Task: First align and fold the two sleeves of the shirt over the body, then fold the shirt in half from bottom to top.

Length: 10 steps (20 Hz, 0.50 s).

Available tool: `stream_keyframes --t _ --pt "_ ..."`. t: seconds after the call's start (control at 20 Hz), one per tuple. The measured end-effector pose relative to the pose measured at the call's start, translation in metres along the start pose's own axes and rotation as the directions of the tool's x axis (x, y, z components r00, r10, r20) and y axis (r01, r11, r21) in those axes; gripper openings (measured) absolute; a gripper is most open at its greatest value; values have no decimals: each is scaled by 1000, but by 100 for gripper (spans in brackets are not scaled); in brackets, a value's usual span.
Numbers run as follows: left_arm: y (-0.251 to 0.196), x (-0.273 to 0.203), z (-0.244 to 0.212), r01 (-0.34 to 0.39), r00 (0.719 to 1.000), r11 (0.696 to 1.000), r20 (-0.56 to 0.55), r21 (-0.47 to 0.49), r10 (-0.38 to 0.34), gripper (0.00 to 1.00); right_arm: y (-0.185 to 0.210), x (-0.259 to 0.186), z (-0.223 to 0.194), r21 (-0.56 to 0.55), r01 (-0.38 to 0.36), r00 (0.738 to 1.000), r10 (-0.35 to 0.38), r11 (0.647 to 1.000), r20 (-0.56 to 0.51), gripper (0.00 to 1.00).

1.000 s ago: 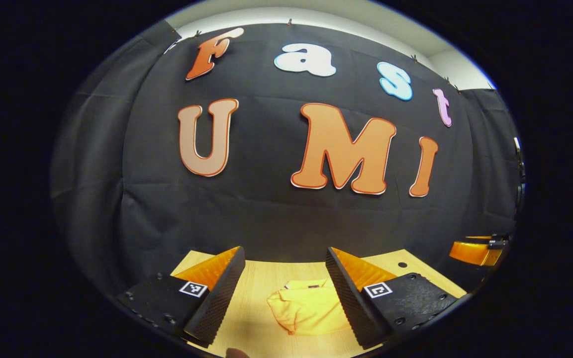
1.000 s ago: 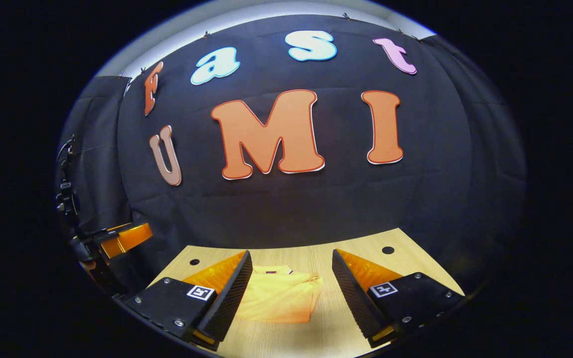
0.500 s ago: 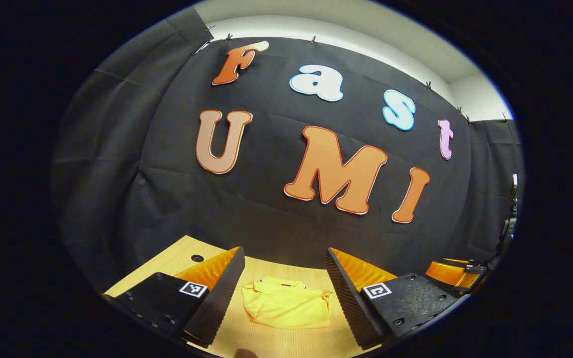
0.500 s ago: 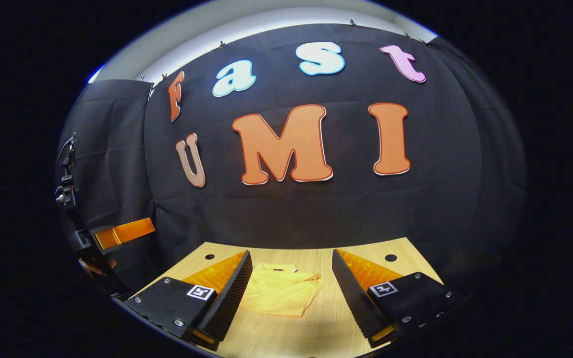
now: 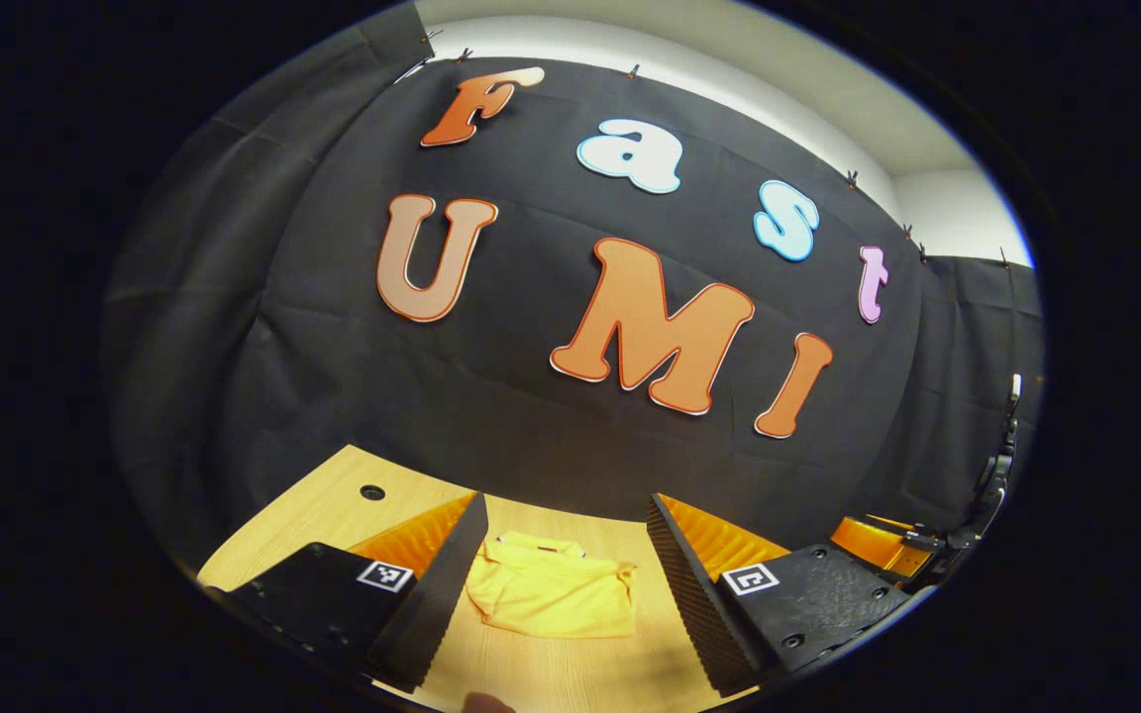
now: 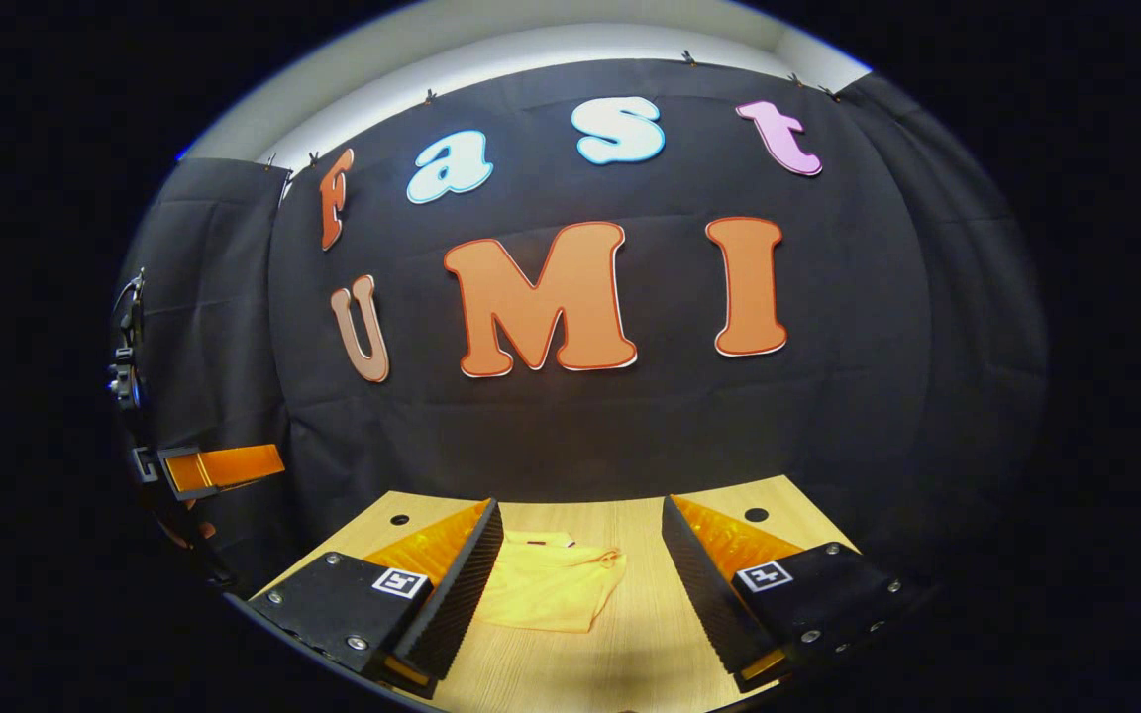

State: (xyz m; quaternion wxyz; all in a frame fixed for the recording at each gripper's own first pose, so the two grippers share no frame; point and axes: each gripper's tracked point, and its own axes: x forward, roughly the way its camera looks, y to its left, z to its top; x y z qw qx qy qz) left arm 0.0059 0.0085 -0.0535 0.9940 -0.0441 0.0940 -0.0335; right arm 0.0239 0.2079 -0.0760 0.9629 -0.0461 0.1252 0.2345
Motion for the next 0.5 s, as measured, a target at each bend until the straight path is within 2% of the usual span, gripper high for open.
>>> stream_keyframes --t 0.2,0.4,0.5 --pt "-3 3 4 33 999 999 31 -3 -33 97 -9 -26 1 37 38 999 -39 999 4 98" --pt "-16 7 6 54 997 999 47 -7 -53 97 -41 -44 -5 -16 137 991 -137 990 -9 98" --pt "-21 5 -2 46 999 999 26 11 -46 97 -47 -57 -8 14 134 991 -134 991 4 98"
